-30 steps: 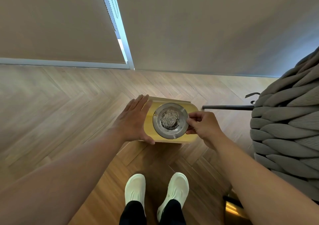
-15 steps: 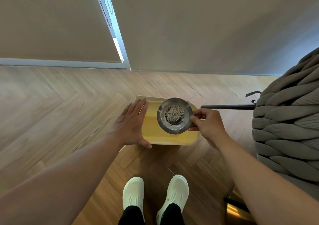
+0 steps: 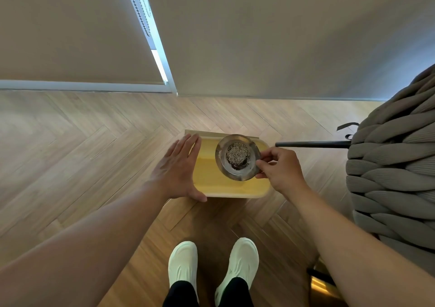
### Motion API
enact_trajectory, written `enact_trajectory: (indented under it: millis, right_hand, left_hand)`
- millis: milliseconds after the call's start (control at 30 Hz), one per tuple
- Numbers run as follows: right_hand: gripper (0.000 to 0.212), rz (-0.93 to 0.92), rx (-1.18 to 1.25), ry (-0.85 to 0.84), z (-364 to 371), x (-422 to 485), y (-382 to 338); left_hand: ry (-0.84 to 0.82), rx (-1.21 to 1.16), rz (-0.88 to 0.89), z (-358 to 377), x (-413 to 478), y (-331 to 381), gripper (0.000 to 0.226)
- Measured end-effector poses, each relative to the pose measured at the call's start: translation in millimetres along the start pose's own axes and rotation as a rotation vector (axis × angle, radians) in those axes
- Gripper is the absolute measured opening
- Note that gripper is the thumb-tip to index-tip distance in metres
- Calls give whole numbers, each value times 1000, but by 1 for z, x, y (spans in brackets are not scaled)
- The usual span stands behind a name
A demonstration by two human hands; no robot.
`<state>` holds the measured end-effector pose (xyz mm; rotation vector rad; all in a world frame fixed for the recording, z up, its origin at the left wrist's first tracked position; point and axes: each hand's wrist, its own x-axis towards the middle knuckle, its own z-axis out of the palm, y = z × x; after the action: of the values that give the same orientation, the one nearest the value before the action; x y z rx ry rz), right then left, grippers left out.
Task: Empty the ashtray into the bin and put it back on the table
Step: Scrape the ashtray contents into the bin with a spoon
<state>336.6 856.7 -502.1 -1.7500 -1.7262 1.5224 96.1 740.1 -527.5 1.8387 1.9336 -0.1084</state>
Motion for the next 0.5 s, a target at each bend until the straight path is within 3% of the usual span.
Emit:
enact_trajectory:
  millis: [200, 500]
  right_hand:
    - [25, -115, -148, 5, 4, -6, 1]
    - [9, -391, -360, 2, 14, -19, 6]
  left_hand:
    - [2, -4, 10, 1, 0, 0, 156]
    - [5, -13, 9, 1, -2, -1, 156]
